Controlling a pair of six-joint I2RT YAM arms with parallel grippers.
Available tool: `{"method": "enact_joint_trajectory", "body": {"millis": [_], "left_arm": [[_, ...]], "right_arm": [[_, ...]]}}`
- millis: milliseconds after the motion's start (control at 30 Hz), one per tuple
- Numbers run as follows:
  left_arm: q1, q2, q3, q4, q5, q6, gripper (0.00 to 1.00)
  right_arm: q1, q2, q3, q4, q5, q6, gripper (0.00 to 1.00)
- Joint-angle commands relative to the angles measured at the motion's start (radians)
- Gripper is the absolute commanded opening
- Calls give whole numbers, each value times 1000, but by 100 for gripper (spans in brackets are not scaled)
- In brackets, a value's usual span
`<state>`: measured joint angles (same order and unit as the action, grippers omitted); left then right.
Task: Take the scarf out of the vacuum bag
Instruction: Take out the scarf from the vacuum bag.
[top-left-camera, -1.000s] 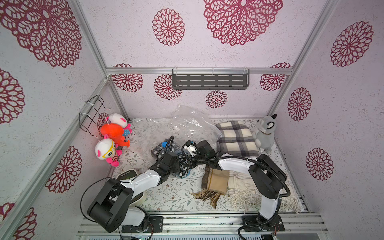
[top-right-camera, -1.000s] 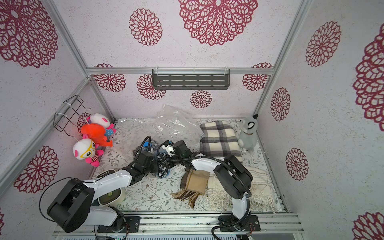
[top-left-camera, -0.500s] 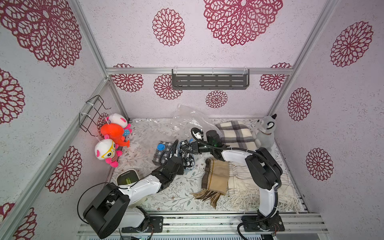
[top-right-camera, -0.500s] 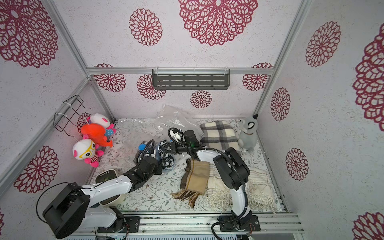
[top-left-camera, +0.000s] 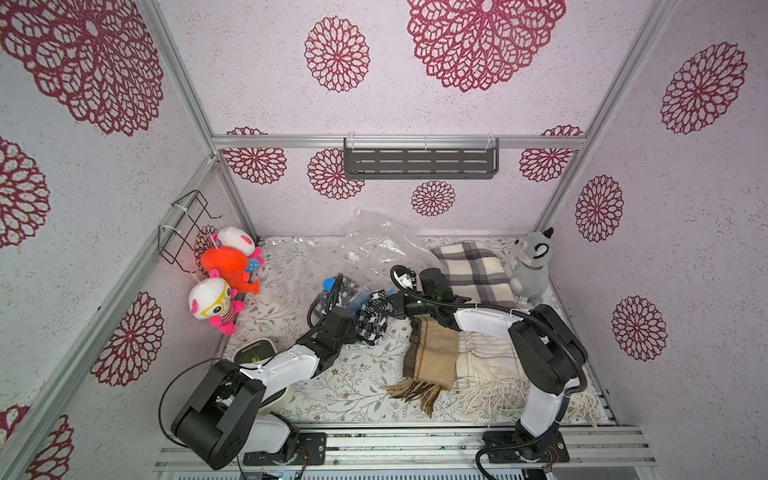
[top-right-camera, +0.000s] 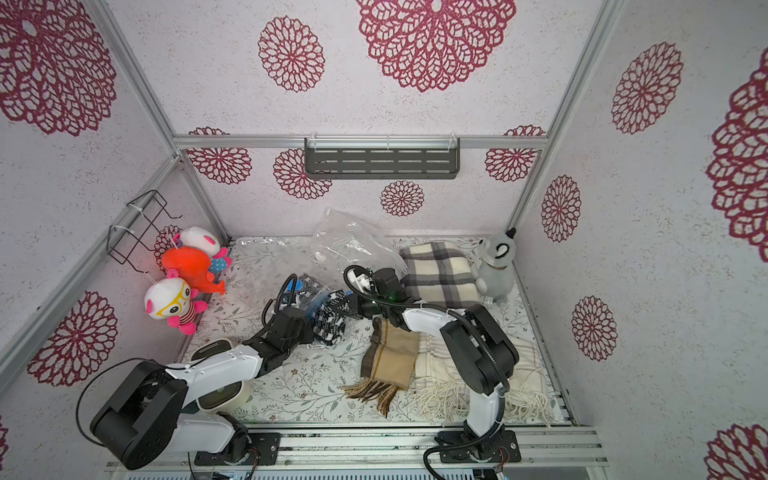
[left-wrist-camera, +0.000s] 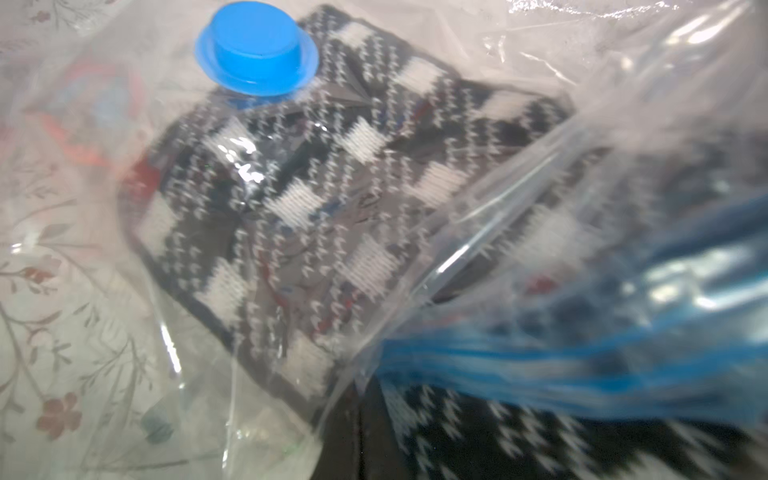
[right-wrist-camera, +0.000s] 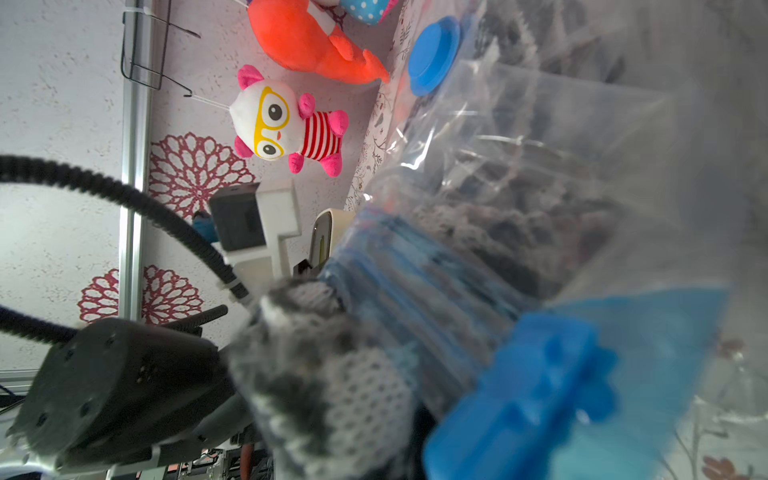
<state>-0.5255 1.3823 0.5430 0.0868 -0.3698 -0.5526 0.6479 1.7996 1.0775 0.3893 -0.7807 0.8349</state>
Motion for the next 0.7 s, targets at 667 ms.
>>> {"method": "enact_joint_trajectory", "body": {"millis": [667], "left_arm": [[196,172,215,-159,-42,51,0]], "right_arm": [[-28,-328,-209,11,-135,-89,0]]}}
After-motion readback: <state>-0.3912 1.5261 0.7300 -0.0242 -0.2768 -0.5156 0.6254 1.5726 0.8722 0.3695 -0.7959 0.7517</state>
